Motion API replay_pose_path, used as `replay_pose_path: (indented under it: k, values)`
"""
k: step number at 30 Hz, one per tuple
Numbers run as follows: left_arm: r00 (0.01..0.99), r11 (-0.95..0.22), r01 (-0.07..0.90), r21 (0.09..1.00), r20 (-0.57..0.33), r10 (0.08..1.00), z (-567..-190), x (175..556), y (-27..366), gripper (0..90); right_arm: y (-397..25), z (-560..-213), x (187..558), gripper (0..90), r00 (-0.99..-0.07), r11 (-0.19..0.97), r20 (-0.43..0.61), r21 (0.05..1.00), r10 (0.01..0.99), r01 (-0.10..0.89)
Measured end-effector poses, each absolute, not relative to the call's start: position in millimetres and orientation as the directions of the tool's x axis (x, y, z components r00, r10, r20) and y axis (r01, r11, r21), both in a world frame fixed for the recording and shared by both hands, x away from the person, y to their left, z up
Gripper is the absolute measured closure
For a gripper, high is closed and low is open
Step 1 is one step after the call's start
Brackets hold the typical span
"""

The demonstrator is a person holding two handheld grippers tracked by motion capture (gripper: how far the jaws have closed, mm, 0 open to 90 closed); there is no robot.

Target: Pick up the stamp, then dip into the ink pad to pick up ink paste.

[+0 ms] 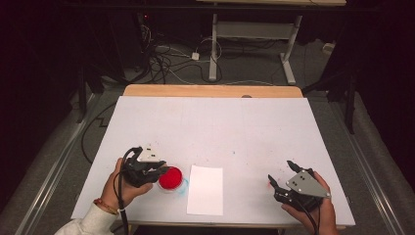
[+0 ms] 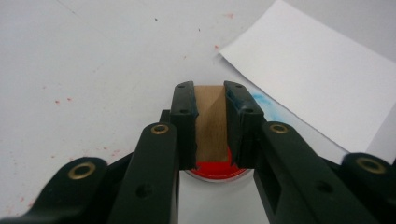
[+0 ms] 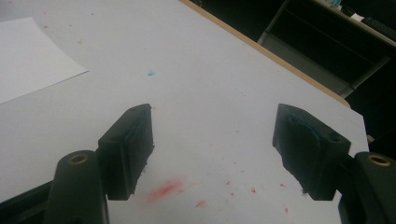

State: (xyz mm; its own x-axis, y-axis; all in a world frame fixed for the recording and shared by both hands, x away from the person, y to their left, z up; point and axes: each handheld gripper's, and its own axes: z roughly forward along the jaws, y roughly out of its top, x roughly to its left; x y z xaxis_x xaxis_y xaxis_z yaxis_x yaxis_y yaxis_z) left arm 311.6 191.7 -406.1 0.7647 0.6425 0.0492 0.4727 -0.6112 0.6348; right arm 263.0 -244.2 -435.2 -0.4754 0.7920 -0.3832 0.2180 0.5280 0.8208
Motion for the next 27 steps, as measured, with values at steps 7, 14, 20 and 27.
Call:
replay_pose_path:
  k: [7,14,20,27]
  values:
    - [0.768,-0.606,0.453,0.654,0.059,0.638,-398.7,309.0,197.2,73.6,-244.7,-433.8,264.0,29.1,-0.477,0.518,-0.373,0.828,0.796,0.216]
    - [0.776,-0.606,0.441,0.662,0.057,0.628,-394.8,309.3,202.0,73.6,-245.4,-433.0,269.0,29.0,-0.478,0.51,-0.363,0.831,0.799,0.221]
    - [0.785,-0.615,0.432,0.659,0.06,0.616,-396.0,305.8,199.6,73.5,-245.9,-433.5,269.1,29.0,-0.476,0.509,-0.363,0.831,0.801,0.223]
    - [0.817,-0.662,0.415,0.625,0.065,0.573,-406.5,309.8,186.7,73.5,-245.5,-433.0,269.8,29.0,-0.48,0.504,-0.357,0.835,0.801,0.221]
